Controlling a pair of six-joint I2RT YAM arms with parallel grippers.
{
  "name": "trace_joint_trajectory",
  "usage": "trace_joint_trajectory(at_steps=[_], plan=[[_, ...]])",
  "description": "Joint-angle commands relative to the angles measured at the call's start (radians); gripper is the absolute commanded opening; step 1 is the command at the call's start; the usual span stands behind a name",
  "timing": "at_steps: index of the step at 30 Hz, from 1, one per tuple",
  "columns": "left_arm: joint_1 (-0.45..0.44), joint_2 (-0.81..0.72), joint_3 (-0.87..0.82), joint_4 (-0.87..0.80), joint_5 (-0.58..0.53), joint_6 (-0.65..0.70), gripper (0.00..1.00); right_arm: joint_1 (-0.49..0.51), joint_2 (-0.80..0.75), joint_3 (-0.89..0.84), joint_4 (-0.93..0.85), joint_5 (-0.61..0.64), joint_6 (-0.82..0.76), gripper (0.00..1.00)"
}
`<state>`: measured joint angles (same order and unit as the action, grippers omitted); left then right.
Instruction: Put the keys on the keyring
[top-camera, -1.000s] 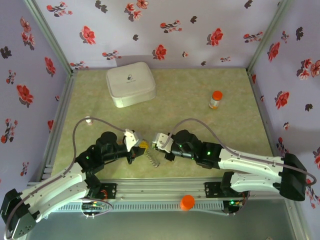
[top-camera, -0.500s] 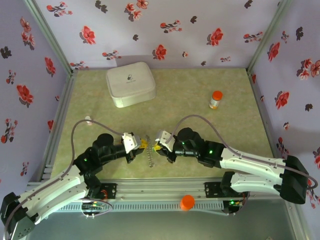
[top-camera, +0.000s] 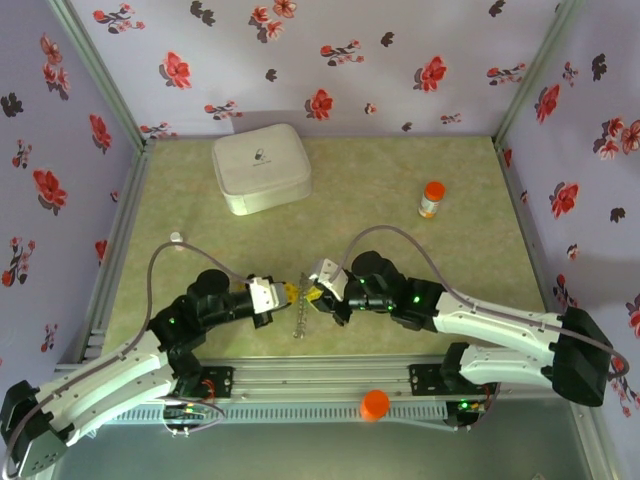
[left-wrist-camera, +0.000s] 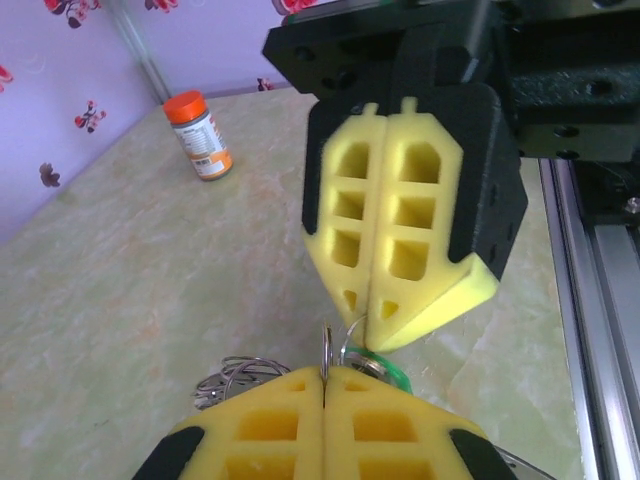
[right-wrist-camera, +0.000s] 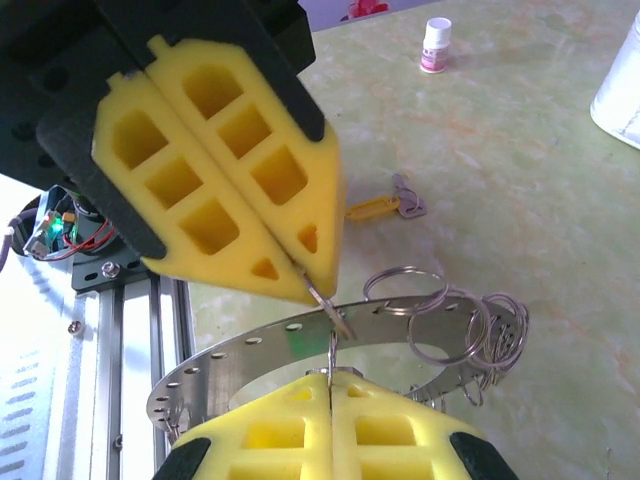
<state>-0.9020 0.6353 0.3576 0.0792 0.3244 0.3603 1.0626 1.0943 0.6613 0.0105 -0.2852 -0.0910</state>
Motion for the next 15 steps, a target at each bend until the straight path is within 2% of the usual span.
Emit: trace_joint_trajectory(at_steps=[1,15], plan=[[-0.015,-0.004,-0.009,0.033,-0.011,0.082,0.00,-0.011,0.004,0.041,-0.006,-0.046,0.032,0.00],[-0.037,-0.002,-0.008,0.031,-0.067,0.215,0.00,-0.050,0.024,0.067,-0.019,-0.081,0.084,0.00]])
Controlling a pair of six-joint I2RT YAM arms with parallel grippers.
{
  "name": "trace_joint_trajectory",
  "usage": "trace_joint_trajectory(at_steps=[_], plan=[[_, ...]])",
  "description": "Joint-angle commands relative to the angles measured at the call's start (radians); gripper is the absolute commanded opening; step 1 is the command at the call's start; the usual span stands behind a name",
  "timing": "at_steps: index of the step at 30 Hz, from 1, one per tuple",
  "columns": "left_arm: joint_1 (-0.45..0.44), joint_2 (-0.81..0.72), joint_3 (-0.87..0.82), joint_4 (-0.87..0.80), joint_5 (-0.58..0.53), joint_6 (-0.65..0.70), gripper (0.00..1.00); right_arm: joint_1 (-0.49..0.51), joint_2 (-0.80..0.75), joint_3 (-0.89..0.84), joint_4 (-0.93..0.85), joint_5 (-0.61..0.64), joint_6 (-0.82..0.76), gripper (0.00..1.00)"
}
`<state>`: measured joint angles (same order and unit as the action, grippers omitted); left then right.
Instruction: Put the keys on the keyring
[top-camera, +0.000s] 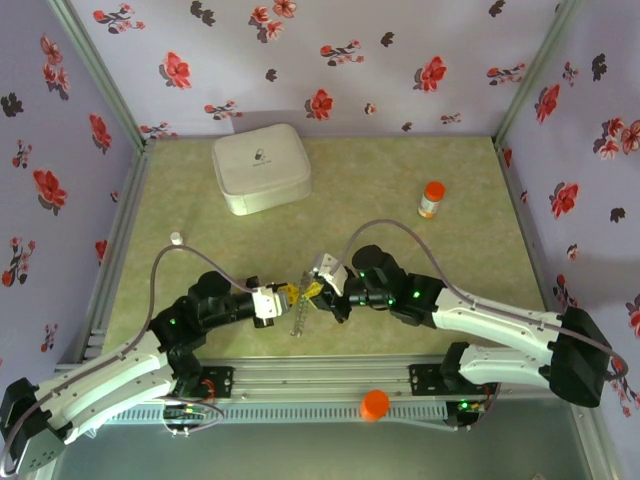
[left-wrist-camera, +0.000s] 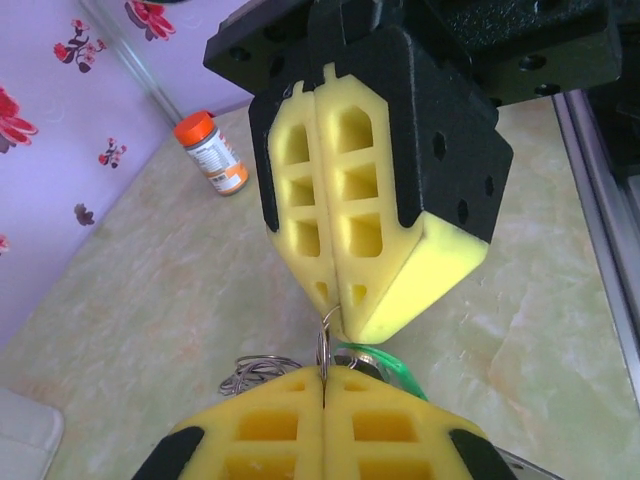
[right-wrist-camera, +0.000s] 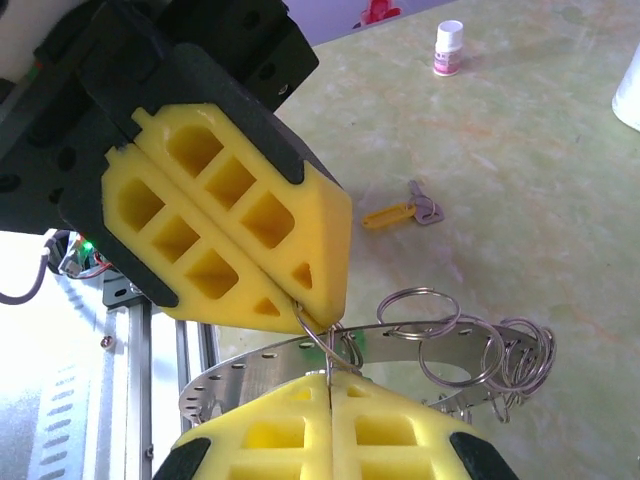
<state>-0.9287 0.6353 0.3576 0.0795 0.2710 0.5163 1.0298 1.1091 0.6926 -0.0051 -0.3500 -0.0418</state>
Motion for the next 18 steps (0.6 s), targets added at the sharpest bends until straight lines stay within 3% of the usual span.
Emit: trace_joint_trajectory(at_steps=[1,18], plan=[[-0.011,-0.001,-0.008,0.031,-0.018,0.065,0.00,-0.019,0.012,0.038,-0.004,-0.018,0.040,0.00],[-0.016,0.000,-0.009,0.022,-0.023,0.121,0.00,-0.074,0.047,0.052,0.038,-0.083,0.133,0.00]])
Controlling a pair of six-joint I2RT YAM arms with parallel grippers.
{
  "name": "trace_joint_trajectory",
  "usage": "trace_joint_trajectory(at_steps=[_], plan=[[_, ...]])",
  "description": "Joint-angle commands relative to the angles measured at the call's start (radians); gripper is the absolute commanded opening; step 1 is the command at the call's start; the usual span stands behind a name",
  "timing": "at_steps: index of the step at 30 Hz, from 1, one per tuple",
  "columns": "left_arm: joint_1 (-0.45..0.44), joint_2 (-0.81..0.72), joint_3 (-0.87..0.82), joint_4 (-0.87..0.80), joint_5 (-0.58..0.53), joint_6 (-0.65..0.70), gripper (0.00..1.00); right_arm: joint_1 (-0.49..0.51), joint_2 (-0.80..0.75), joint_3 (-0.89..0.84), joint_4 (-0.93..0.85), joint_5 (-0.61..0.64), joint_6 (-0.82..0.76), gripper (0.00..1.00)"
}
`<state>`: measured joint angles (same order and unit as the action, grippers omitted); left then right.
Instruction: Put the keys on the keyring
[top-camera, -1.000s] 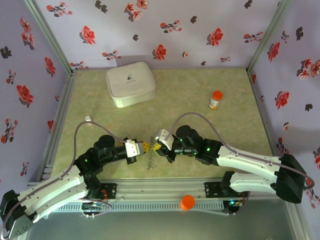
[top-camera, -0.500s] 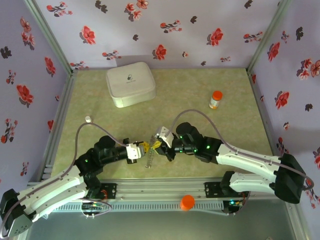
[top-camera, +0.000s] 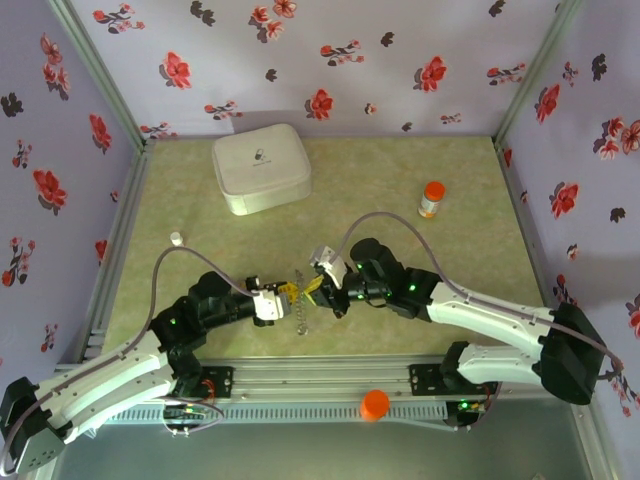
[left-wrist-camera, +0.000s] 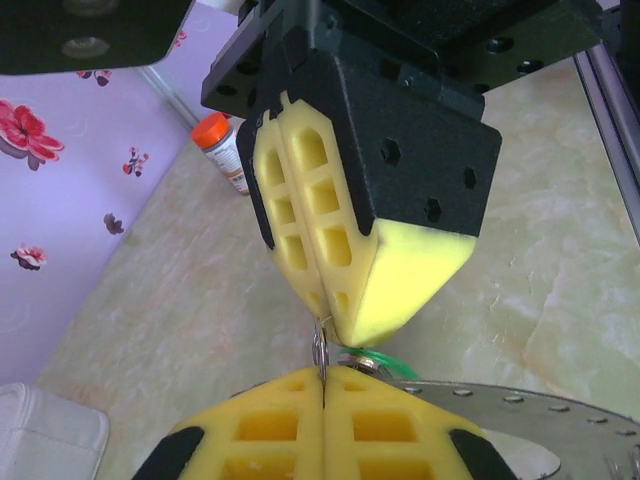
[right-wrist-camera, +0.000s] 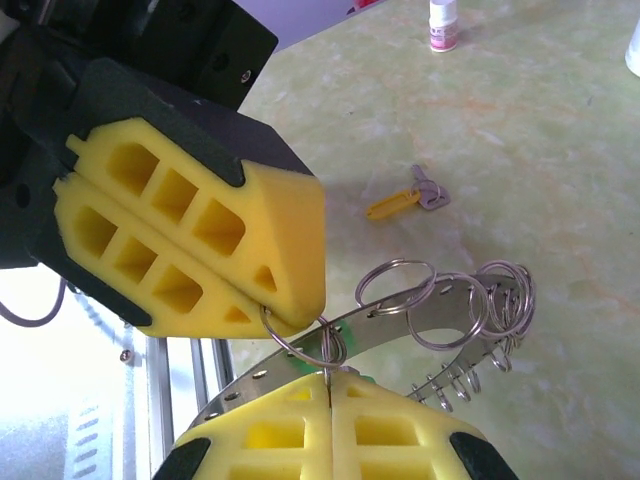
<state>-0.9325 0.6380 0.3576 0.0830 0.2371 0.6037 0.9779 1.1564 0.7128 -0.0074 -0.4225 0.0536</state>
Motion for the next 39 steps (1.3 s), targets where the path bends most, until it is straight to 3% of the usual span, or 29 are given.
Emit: trace_joint_trajectory(at_steps=[1,14,18,24,32,39], plan=[[-0.012,-0.004,-0.009,0.018,0.010,0.035,0.00,-0.025,0.000,0.032,0.040,-0.013,0.041,0.00],[-0.014,-0.017,-0.039,0.120,0.036,-0.071,0.00,-0.039,0.015,0.028,0.021,-0.057,0.050,0.01],[-0.014,-0.021,-0.080,0.209,0.026,-0.177,0.00,-0.040,-0.012,0.026,-0.018,-0.048,0.001,0.26],[-0.012,-0.059,-0.140,0.326,0.000,-0.284,0.00,-0.042,-0.069,0.022,-0.089,-0.016,-0.084,0.40],[-0.012,-0.066,-0.181,0.416,0.017,-0.430,0.00,-0.042,-0.129,0.014,-0.086,-0.030,-0.247,0.40],[-0.013,-0.061,-0.220,0.515,-0.001,-0.544,0.00,-0.039,-0.080,0.014,-0.013,-0.075,-0.217,0.36]])
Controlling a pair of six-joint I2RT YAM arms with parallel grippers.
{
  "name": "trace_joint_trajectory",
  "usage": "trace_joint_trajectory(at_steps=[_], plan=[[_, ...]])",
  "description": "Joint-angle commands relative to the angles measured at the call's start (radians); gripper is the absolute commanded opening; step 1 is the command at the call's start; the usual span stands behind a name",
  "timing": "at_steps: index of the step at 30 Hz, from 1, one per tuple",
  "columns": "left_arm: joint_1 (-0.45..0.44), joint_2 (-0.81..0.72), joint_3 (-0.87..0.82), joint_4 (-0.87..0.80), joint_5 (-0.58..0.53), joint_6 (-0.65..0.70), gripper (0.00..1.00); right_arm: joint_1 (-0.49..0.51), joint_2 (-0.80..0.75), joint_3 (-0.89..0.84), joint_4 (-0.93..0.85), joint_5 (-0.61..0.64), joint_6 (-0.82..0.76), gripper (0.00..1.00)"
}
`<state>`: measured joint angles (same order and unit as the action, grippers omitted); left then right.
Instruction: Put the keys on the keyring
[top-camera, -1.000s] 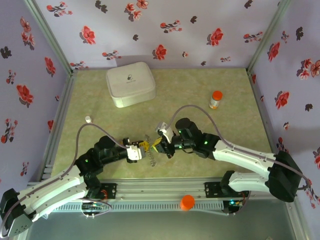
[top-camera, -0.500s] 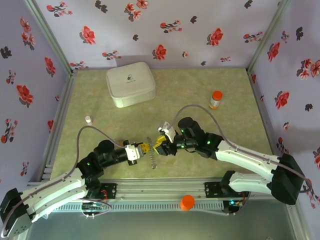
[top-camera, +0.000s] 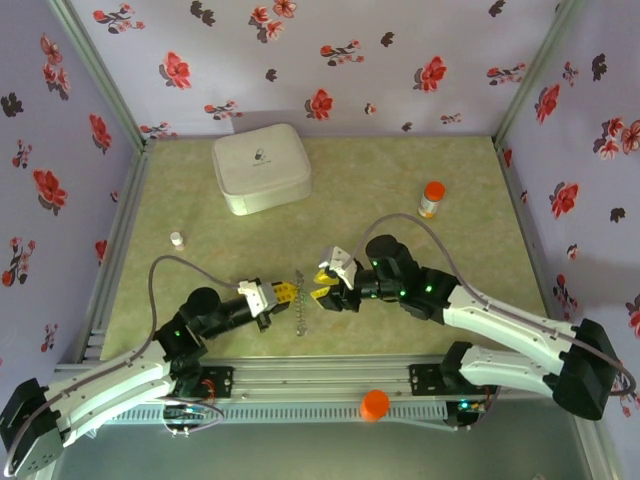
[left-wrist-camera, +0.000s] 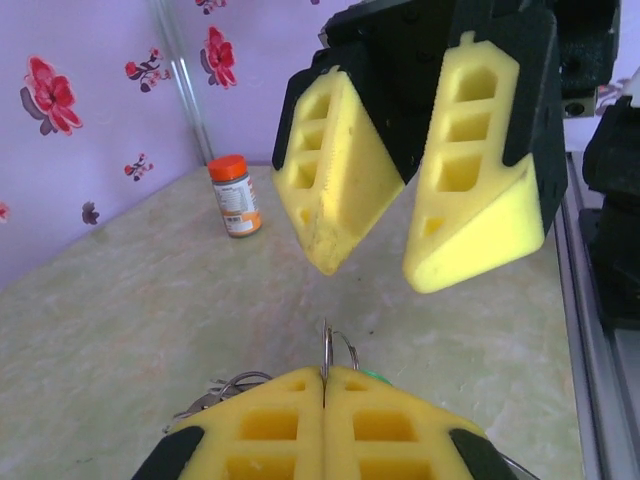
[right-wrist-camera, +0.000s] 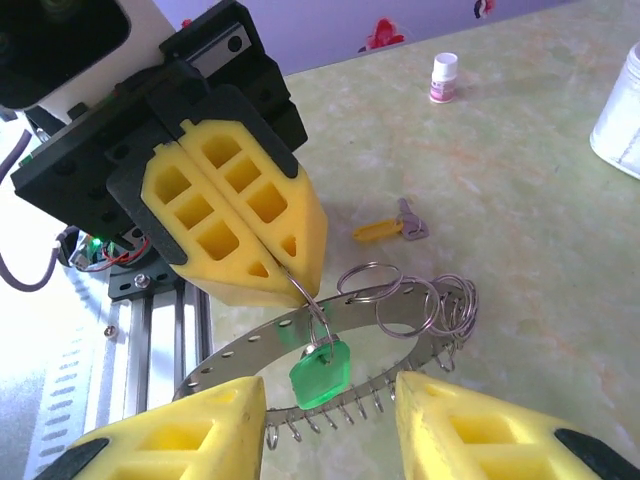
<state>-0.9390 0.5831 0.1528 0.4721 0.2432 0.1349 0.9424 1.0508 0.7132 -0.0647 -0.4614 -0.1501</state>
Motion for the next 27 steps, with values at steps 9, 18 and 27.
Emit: trace_joint_trajectory(at_steps=[9,18,27], plan=[[-0.006,0.002,-0.027,0.140,-0.013,-0.107,0.00,0.003,0.095,0.040,0.079,-0.071,0.041,0.28],[-0.006,0.004,-0.028,0.144,-0.011,-0.110,0.00,0.005,0.094,0.030,0.100,-0.072,0.051,0.19],[-0.006,0.013,-0.017,0.143,0.001,-0.109,0.00,0.005,0.097,0.030,0.108,-0.078,0.061,0.14]])
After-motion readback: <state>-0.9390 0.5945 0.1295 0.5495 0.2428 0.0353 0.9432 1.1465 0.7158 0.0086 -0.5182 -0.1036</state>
